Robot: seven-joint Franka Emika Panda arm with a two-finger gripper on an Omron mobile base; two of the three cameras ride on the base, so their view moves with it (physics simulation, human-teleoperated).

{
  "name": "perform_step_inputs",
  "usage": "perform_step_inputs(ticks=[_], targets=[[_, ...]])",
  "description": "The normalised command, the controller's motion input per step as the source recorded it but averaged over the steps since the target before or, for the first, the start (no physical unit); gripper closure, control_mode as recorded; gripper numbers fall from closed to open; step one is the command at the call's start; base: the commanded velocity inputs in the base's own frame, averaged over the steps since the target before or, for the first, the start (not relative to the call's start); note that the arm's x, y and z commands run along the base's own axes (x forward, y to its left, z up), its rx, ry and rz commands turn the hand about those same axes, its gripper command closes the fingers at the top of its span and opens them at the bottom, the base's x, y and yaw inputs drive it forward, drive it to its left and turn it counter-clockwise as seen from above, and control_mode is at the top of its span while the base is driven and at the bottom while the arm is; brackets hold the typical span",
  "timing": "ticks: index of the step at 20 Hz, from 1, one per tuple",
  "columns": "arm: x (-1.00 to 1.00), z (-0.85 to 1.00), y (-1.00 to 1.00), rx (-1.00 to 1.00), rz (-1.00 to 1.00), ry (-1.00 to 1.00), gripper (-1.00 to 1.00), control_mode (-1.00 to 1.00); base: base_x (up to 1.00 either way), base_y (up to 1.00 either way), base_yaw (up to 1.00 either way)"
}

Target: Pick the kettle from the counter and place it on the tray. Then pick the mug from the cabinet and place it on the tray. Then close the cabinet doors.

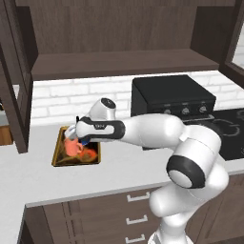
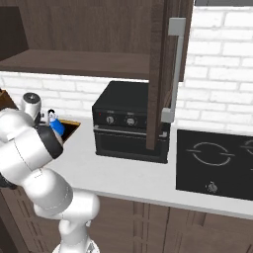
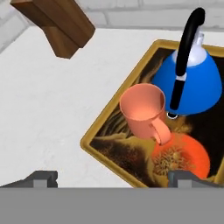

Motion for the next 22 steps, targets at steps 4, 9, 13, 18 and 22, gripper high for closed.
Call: perform_step_inputs(ticks=[4,9,13,18,22], targets=[[-0.12,0.07,0.02,-0.01,-0.13,0.01,-1.00,-1.00,0.00,0.00,0.00],[-0.09,0.09,0.03,-0.02,-0.14,0.02,-1.00,-1.00,0.00,0.00,0.00],[-0.04,0.01,0.08,-0.03,-0.10,0.00,1.00,-1.00,0.00,0.00,0.00],[0.00,0.00,0.02,0.00,0.00,0.00,1.00,-1.00,0.00,0.00,0.00],[-0.09,0.04,0.17,-0.02,0.00,-0.03,1.00,-1.00,0.00,0.00,0.00]])
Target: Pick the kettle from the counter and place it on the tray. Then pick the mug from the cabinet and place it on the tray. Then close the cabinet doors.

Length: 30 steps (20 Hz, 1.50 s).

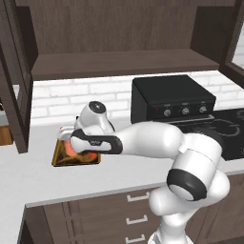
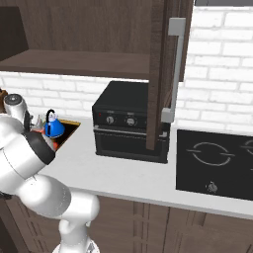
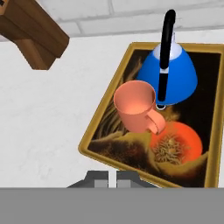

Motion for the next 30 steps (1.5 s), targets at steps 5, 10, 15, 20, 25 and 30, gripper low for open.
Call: perform_step_inputs(ticks=[5,10,15,20,25,30], targets=[[-0.12,0.00,0.06,-0.02,0.00,-0.05,1.00,-1.00,0.00,0.00,0.00],[-0.15,0.00,0.01,-0.01,0.00,-0.08,1.00,-1.00,0.00,0.00,0.00],[-0.03,0.02,0.23,-0.06,0.00,-0.17,1.00,-1.00,0.00,0.00,0.00],[-0.01,0.00,0.32,-0.10,0.00,-0.20,1.00,-1.00,0.00,0.00,0.00],[-0.31,0.02,0.06,-0.06,0.00,-0.18,1.00,-1.00,0.00,0.00,0.00],[-0.33,0.13,0.27,-0.04,0.00,-0.31,1.00,-1.00,0.00,0.00,0.00]])
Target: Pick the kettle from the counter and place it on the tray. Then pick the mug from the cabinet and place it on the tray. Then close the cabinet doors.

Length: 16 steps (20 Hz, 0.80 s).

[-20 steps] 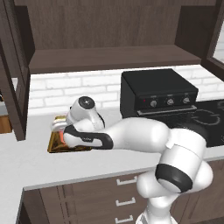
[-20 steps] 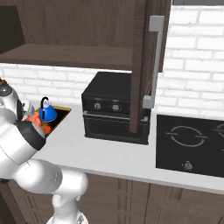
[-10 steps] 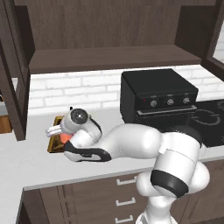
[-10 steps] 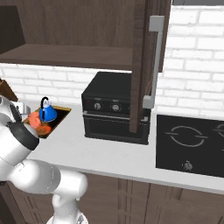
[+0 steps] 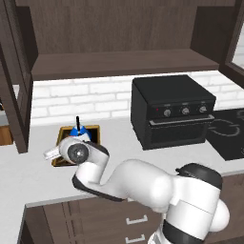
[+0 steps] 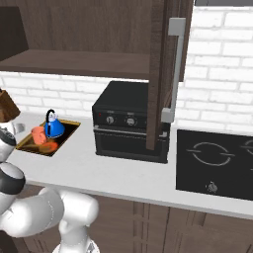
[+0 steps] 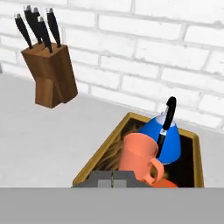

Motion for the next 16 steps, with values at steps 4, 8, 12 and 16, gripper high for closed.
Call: perform_step_inputs(ticks=[4,8,12,16], targets=[[-0.07,0.15,0.36,-0.05,0.00,-0.19,1.00,-1.00,0.00,0.00,0.00],[-0.25,0.00,0.12,-0.07,0.00,-0.16,1.00,-1.00,0.00,0.00,0.00],[-0.56,0.04,0.08,-0.04,0.00,-0.23,1.00,-1.00,0.00,0.00,0.00],[-0.32,0.15,0.13,-0.02,0.00,-0.23,1.00,-1.00,0.00,0.00,0.00]])
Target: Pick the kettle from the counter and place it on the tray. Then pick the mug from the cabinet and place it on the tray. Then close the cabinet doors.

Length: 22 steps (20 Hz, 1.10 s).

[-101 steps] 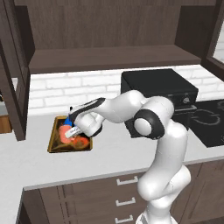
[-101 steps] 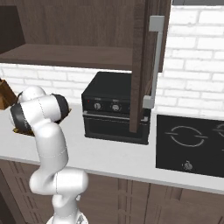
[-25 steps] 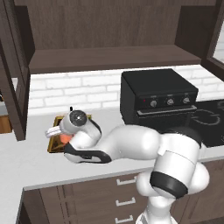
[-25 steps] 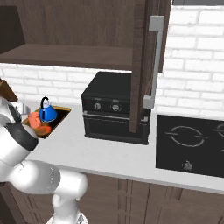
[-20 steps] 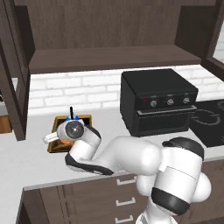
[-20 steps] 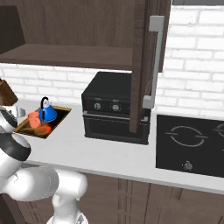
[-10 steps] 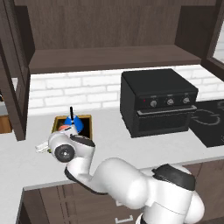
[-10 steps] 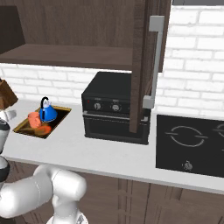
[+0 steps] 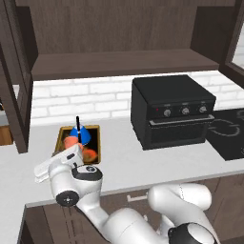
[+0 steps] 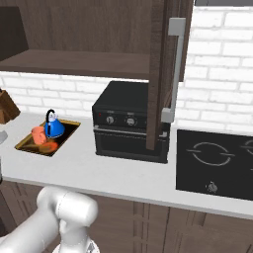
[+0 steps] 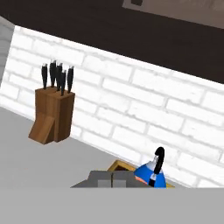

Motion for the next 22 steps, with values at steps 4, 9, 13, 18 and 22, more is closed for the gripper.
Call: perform_step_inputs(ticks=[4,9,13,18,22], targets=[[-0.08,0.20,0.18,-0.08,0.00,-0.07,1.00,-1.00,0.00,0.00,0.00],[0.00,0.01,0.04,-0.07,0.00,0.00,1.00,-1.00,0.00,0.00,0.00],[-0.01,0.06,0.20,-0.14,0.00,0.00,1.00,-1.00,0.00,0.00,0.00],[-0.02,0.13,0.36,-0.30,-0.03,0.05,1.00,-1.00,0.00,0.00,0.00],[0.00,0.00,0.41,-0.34,-0.14,0.00,1.00,-1.00,0.00,0.00,0.00]])
